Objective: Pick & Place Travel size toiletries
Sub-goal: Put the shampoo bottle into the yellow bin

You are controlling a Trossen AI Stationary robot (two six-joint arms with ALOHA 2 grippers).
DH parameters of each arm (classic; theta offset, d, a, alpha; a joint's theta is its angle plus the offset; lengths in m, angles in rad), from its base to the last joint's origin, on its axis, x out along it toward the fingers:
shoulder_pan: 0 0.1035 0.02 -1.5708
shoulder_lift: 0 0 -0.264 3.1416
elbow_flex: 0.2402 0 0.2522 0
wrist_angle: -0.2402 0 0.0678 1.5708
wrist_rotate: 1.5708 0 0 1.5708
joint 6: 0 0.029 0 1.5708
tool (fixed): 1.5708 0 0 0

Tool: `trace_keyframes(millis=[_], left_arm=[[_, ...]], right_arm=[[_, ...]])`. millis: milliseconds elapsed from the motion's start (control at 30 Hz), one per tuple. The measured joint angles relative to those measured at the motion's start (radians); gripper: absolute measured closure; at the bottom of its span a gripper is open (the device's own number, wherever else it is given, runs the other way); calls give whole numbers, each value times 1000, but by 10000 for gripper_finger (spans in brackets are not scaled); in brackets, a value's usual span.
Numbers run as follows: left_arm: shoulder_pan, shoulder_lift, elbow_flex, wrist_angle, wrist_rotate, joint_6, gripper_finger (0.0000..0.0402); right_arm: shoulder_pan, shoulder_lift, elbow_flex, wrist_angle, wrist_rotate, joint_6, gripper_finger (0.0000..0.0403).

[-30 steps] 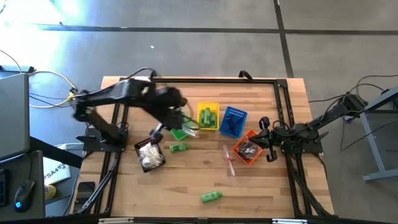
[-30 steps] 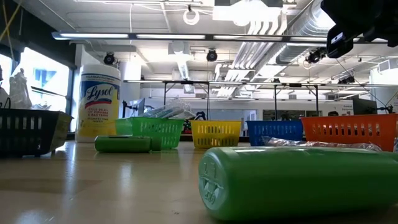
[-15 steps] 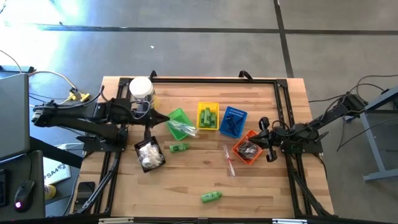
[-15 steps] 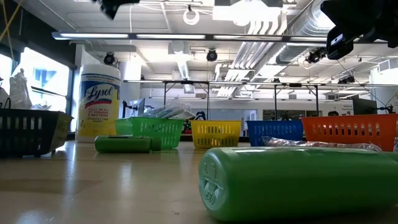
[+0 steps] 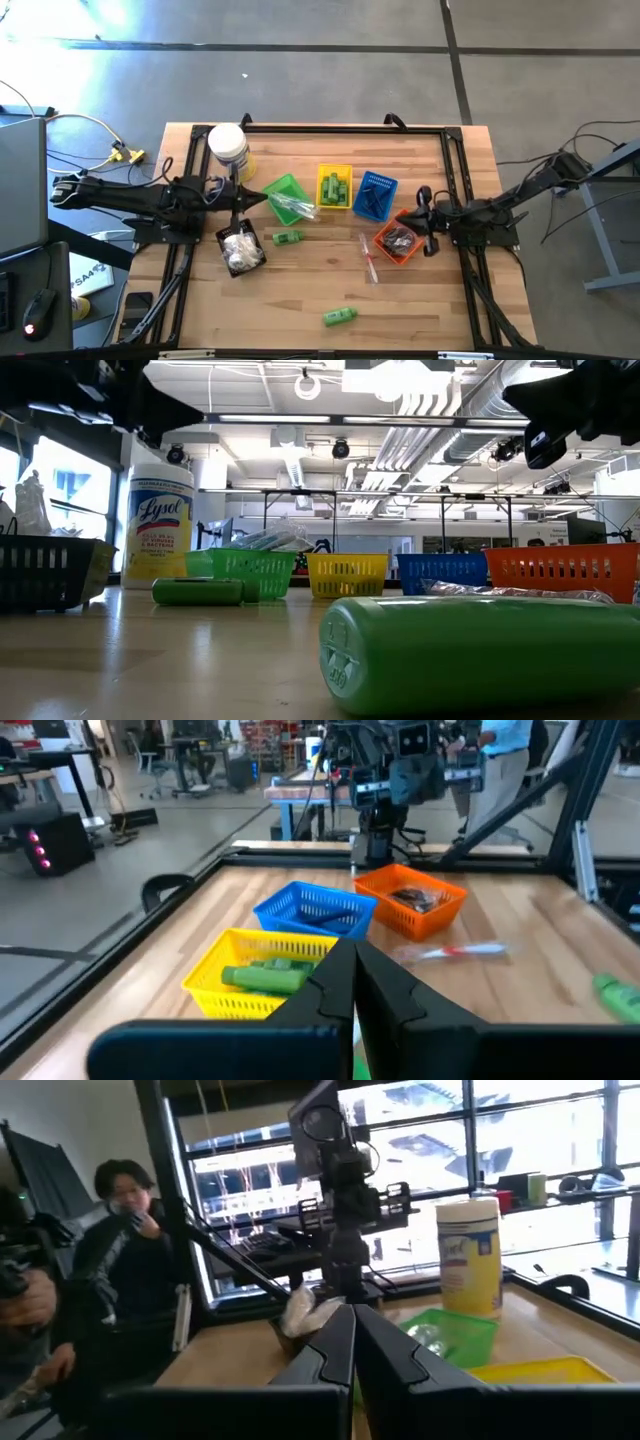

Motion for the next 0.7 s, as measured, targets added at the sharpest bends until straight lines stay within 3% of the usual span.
trace_keyframes(millis=[200,400,700], left_arm=[[0,-1,-45,-9,-3,46,401],[0,-1,-169,159,-26,36,401],[0,-1,-230,236,-65,92,401]], right_arm=[[-123,0,0,-30,-19,25,400],[-251,-1,0,-31,-197,44,400],[-318,-1,0,-77,-266,47,400]])
